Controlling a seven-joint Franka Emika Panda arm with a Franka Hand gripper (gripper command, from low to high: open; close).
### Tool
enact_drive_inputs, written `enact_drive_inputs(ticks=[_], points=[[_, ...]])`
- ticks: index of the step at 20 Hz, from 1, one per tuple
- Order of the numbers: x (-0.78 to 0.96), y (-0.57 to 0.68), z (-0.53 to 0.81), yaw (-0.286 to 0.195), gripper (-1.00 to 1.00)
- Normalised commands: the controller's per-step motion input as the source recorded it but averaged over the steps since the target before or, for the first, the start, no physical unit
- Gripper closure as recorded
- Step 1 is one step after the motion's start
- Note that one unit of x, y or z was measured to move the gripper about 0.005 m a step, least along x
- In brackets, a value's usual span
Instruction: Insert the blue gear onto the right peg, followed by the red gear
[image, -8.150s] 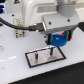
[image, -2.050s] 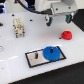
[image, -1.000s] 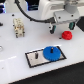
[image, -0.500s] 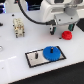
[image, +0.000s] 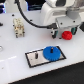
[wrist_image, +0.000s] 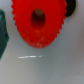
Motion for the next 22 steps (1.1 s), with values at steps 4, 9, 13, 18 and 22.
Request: enact_drive_inputs(ticks=[4,9,13,18,22], points=[[0.03,0.08,-0.08,0.000,1.00],[-0.03,0.09,-0.02,0.000,1.00],[-0.06,0.05,-0.04,0.000,1.00],[-0.06,0.04,-0.04,0.000,1.00],[0.04,0.00,0.23,0.000,1.00]])
